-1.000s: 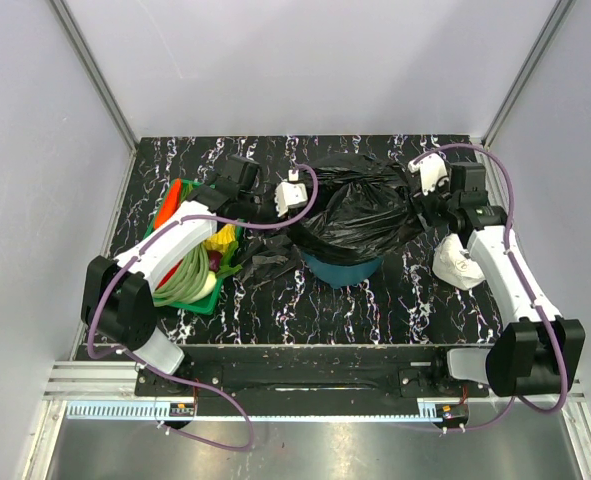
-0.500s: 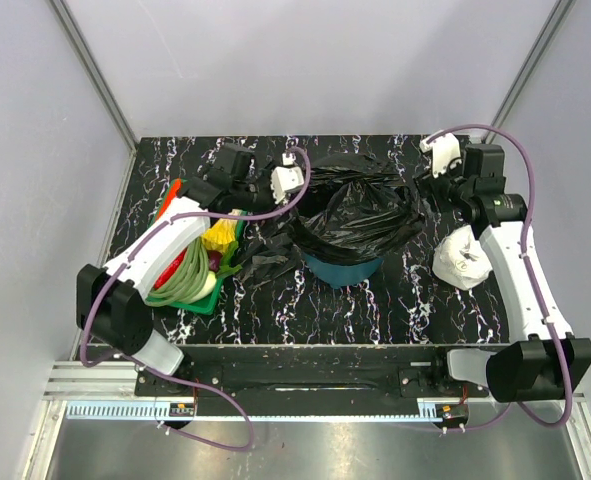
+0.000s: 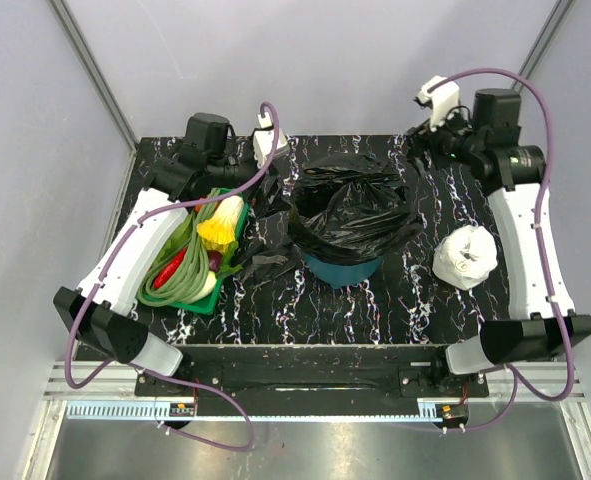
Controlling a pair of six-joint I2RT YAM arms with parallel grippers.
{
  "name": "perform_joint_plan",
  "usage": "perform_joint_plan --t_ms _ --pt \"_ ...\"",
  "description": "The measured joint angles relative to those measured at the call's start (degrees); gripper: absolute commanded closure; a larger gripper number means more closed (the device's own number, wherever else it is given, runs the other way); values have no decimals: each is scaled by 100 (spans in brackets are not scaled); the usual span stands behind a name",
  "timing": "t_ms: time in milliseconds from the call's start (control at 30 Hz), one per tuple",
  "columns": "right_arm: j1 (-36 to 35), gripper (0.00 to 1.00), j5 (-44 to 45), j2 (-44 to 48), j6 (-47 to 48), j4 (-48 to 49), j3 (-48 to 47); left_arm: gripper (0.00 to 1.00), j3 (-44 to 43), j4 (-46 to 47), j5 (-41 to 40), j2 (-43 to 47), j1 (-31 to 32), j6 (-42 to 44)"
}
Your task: Put the trash bags into the trash bin
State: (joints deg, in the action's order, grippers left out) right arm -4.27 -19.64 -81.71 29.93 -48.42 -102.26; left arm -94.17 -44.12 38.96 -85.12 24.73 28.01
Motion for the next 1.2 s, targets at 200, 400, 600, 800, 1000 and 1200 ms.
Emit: perform_joint_plan --t_ms 200,400,600,800,1000,1200 --pt "-527 22 -238 -1008 66 -133 -693 1 -262 -33 109 0 236 -446" --pt "-542 23 -682 -1792 -205 -267 -1106 1 -262 -111 101 -11 352 -540" --pt "-542 26 -1008 -1976 -459 -352 -1268 1 -260 -131 55 -11 350 -535" --pt "-542 31 -1285 -1976 -673 -354 -1270 1 -258 -131 17 -11 350 -492" --pt "-544 44 -1456 -1976 -739 -354 -1268 1 -251 -131 -13 -11 350 -424" --pt "-557 45 -1565 -2011 -750 -363 -1259 1 -188 -131 -26 -11 350 -387"
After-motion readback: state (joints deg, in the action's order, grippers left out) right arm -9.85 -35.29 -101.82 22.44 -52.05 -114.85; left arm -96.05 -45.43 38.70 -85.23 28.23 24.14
